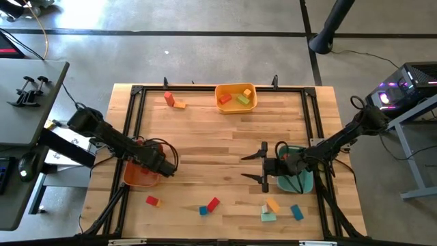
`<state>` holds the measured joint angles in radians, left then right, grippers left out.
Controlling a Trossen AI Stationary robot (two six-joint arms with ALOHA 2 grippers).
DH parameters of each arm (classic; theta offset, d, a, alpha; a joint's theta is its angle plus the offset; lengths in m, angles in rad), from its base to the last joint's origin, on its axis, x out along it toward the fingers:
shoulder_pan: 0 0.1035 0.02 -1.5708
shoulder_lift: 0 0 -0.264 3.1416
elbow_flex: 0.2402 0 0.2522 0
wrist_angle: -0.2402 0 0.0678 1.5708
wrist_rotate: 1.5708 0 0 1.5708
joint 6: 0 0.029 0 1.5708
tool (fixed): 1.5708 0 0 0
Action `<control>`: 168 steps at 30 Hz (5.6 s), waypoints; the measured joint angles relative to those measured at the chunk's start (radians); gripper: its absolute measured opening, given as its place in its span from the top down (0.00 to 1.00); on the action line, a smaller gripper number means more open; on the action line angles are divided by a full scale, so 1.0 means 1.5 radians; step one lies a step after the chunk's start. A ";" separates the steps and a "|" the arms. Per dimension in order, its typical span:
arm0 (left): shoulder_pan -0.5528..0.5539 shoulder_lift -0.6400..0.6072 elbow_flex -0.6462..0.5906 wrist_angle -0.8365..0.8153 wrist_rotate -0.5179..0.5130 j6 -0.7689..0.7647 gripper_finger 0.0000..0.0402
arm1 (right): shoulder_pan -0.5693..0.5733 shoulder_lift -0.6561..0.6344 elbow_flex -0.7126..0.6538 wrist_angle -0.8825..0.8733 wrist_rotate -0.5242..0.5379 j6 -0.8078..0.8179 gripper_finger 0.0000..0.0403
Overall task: Sort blocks by size
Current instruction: Put the green medium block into the orange bin, then put the orange large block into the yellow bin
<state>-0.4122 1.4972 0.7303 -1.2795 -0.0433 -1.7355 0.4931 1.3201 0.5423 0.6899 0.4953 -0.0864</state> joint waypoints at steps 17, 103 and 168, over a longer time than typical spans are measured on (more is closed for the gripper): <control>-0.007 -0.004 0.007 -0.015 -0.021 0.028 0.48 | 0.000 0.000 0.000 -0.005 0.000 0.004 0.35; 0.787 -0.206 -0.269 1.051 -0.236 0.930 0.23 | 0.027 0.036 0.000 -0.019 0.215 0.116 0.35; 0.668 0.166 0.350 0.350 0.003 1.161 0.35 | 0.004 0.036 0.000 -0.055 0.153 0.210 0.35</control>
<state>0.5900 1.7462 1.2560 -0.7540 -0.0393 0.0065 0.4984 1.3746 0.5423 0.6071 0.7250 0.2279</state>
